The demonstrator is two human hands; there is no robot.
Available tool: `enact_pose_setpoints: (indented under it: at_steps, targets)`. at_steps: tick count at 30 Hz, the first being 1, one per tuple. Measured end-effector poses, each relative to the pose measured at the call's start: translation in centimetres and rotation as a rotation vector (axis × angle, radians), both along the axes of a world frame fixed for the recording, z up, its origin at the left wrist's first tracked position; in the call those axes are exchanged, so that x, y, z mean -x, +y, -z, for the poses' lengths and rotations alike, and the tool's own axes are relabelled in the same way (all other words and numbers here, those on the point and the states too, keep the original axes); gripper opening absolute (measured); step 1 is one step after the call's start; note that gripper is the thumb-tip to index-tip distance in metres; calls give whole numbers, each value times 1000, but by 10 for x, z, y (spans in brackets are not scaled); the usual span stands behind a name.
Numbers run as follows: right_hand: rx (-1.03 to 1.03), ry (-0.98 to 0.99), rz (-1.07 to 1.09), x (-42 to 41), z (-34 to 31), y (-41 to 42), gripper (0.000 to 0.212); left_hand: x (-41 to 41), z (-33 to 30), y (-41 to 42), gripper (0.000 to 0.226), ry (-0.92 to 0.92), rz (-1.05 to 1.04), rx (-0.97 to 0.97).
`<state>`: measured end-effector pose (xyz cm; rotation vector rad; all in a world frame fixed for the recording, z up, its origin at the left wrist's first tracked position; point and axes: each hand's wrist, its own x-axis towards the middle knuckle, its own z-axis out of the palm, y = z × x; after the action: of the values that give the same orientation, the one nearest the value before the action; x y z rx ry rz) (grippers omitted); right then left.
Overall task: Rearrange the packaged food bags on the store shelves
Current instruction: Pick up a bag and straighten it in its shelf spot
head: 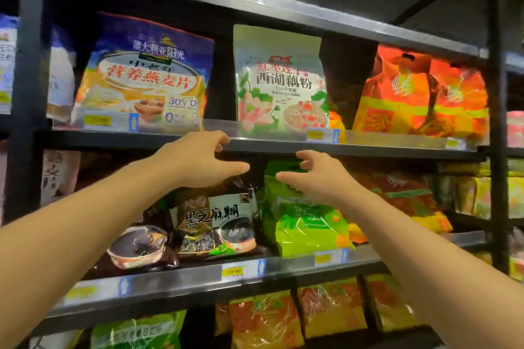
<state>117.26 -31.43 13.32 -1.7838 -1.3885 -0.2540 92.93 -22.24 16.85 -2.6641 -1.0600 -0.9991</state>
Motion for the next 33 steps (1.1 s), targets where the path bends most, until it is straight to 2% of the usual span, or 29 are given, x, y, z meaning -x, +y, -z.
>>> enact_pose_setpoints:
  at_steps: [8, 12, 14, 18, 21, 23, 25, 26, 28, 29, 30, 31, 33]
  targets:
    - [-122, -54, 22, -60, -63, 32, 87, -59, -48, 47, 88, -26, 3, -111]
    - [-134, -101, 17, -94, -89, 43, 84, -77, -65, 62, 75, -74, -62, -203]
    - [-141, -98, 31, -117, -103, 48, 87, -87, -73, 68, 76, -105, -85, -242]
    - [-163, -25, 23, -159, -126, 64, 98, -106, -86, 78, 92, -132, -223, -199]
    - [-107, -14, 6, -179, -134, 85, 111, -124, -90, 84, 113, -94, -379, -90]
    - [-59, 12, -34, -186, -139, 99, 117, -139, -93, 83, 124, -102, -400, -3]
    - [-22, 13, -67, -191, -143, 111, 118, -152, -97, 83, 119, -128, -352, 61]
    - [-13, 17, -96, -194, -144, 117, 110, -157, -99, 85, 115, -129, -319, 82]
    - [-20, 38, -175, -199, -144, 126, 79, -162, -101, 90, 104, -127, -268, 103]
    - [-21, 46, -209, -202, -144, 130, 70, -164, -100, 93, 91, -148, -234, 102]
    - [-14, 46, -236, -205, -144, 133, 69, -165, -98, 97, 75, -177, -192, 94]
    - [-11, 43, -255, -208, -144, 137, 71, -166, -95, 100, 70, -201, -153, 89]
    - [-34, 40, -284, -214, -141, 143, 75, -168, -91, 104, 75, -210, -119, 91]
